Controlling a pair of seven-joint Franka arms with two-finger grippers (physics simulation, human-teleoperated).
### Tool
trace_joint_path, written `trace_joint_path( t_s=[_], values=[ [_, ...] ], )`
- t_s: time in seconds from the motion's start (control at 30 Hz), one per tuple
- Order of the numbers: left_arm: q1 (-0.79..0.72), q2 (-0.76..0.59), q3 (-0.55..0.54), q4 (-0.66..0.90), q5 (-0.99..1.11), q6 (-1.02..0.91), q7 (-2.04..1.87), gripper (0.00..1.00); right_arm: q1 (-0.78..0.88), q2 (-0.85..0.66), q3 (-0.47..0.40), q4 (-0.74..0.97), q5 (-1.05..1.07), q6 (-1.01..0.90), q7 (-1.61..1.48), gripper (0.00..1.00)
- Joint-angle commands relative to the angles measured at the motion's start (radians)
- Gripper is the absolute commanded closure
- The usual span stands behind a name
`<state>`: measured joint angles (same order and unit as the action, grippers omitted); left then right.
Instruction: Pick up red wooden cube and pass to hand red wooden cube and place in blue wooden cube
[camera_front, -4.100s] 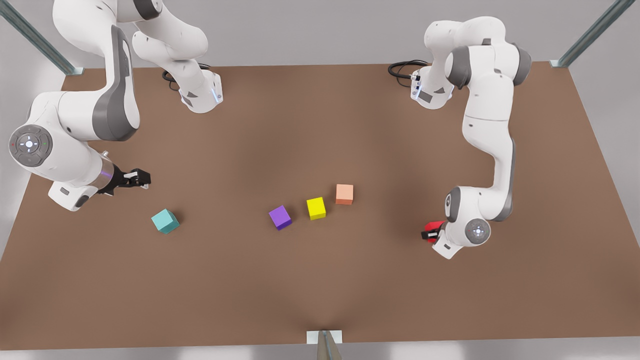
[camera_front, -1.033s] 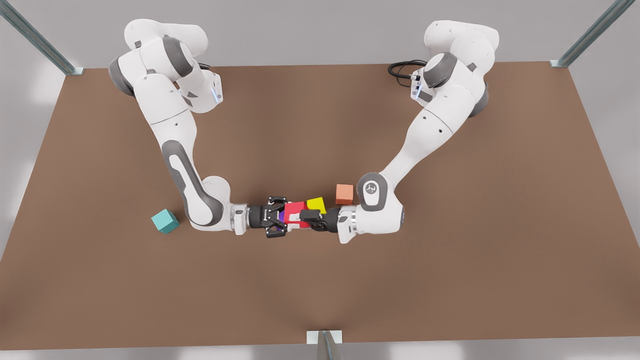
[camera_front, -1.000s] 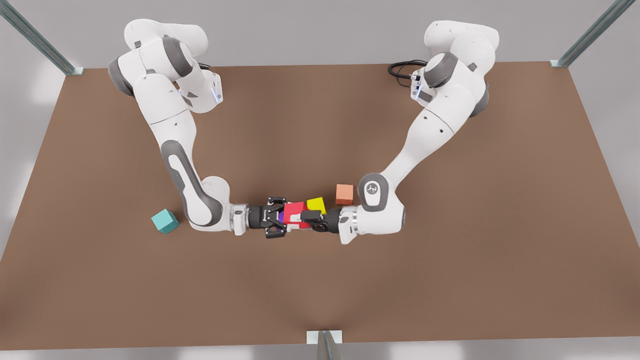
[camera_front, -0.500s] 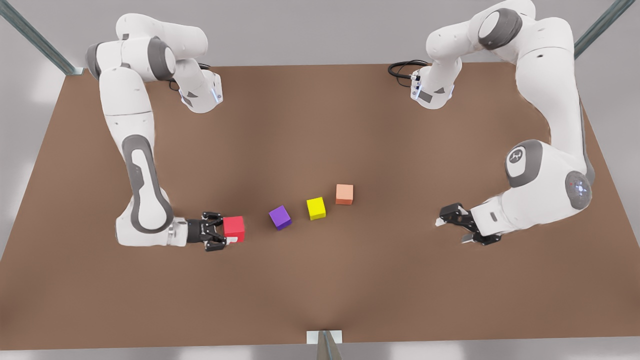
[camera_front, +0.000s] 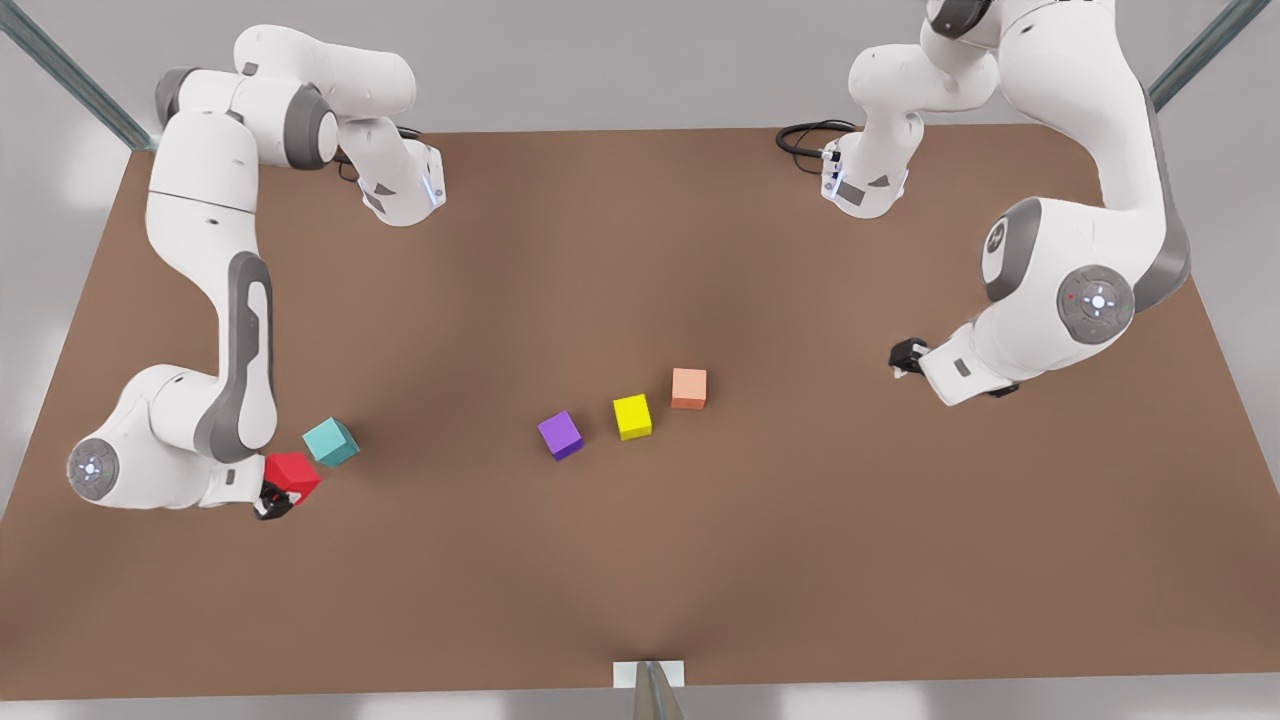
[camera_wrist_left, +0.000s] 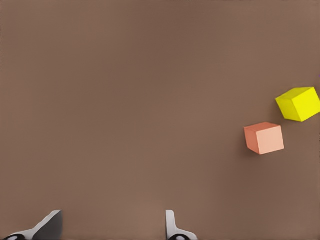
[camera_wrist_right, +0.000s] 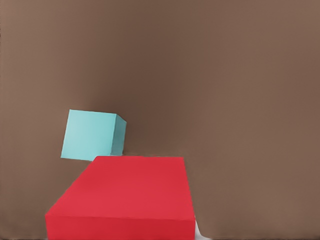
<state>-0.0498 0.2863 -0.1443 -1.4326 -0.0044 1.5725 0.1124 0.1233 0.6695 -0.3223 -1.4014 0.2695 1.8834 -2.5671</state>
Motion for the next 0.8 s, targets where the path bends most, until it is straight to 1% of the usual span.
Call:
trace_joint_path(
  t_s=[0.0, 0.17, 0.33, 0.53, 0.77],
  values=[
    [0.011, 0.010, 0.000, 0.018, -0.016, -0.025, -0.093, 0.00, 0.013, -0.008, 0.000, -0.028, -0.084, 0.154, 0.016, 0.51],
    [0.030, 0.013, -0.001, 0.027, -0.019, -0.028, -0.073, 0.00, 0.058, -0.128, 0.000, -0.277, -0.121, 0.387, 0.015, 0.51],
    [0.033, 0.013, -0.001, 0.027, -0.017, -0.031, -0.074, 0.00, 0.070, -0.200, 0.002, -0.427, -0.164, 0.503, 0.015, 0.51],
    [0.033, 0.013, -0.001, 0.027, -0.017, -0.034, -0.074, 0.00, 0.075, -0.235, 0.005, -0.531, -0.164, 0.560, 0.015, 0.51],
    [0.047, 0.013, -0.001, 0.027, -0.017, -0.032, -0.074, 0.00, 0.088, -0.260, 0.005, -0.602, -0.164, 0.592, 0.015, 0.50]
  ],
)
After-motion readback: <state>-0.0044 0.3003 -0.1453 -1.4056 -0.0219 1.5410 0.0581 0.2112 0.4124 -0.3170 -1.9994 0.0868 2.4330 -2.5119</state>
